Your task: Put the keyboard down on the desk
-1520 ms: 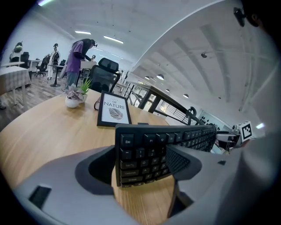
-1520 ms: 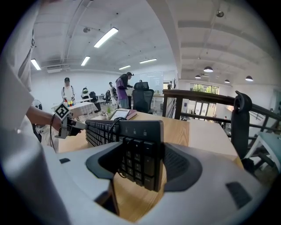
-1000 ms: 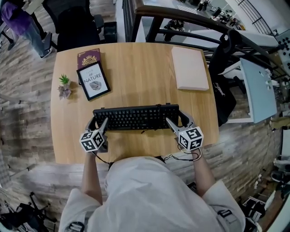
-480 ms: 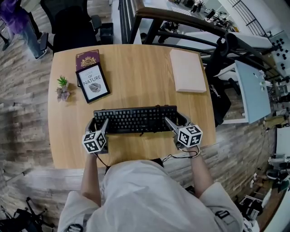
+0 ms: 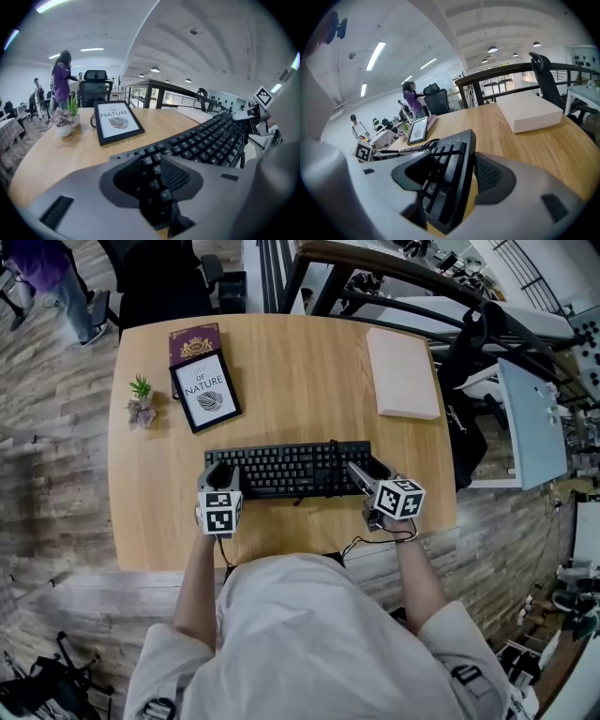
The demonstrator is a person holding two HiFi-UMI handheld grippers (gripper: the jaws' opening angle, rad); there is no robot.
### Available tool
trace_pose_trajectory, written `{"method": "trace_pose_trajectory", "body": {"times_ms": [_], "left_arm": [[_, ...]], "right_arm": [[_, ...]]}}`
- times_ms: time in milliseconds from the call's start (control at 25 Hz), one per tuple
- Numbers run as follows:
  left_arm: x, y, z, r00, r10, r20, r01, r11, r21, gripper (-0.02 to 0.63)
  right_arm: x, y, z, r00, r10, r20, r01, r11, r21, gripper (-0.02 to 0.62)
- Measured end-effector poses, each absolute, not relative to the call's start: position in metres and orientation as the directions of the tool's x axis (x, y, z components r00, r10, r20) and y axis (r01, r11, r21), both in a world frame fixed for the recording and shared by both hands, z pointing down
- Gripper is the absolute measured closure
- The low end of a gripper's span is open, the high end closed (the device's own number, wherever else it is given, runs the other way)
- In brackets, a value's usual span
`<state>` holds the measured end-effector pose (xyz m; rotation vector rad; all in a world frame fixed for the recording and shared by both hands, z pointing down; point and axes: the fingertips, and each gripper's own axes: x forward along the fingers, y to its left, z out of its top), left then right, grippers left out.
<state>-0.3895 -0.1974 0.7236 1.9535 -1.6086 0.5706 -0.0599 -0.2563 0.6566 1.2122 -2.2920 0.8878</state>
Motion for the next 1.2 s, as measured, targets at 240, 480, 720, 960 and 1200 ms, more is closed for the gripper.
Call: {"method": "trace_pose_trajectory", "body": {"times_ms": [240,480,720,960,1200], "left_arm": [[-0.391,-0.196,0.722,0.175,-0.764,0.621,-0.983,-0.103,0.15,0.502],[-0.396,-0.191,0.714,0.182,-0.764,0.619,-0.983,-0.122,0.139,0.481],[-0.383,-0.176,0.702,0.249,-0.761,0.599,-0.966,-0.147,0.214,0.533],[-0.359,-0.158,0.7,0.342,-0.736,0.585,-0.928,-0.165,0.334,0.595],[-0.35,-0.156,0.707,0.371,-0.705,0.605,-0.921,-0.195,0.337,0.595]], "right_arm": [[-0.069,-0.258,0.656,-0.552,-0.587,0.592,-0.833,0.428,-0.351,0.31],[-0.073,-0.253,0.672,-0.567,-0.554,0.609,-0.821,0.433,-0.371,0.307],[-0.078,-0.25,0.694,-0.585,-0.542,0.603,-0.811,0.398,-0.429,0.31],[-0.073,-0.248,0.709,-0.589,-0.528,0.612,-0.808,0.363,-0.464,0.312],[-0.075,-0.253,0.721,-0.579,-0.506,0.64,-0.815,0.364,-0.45,0.31]]}}
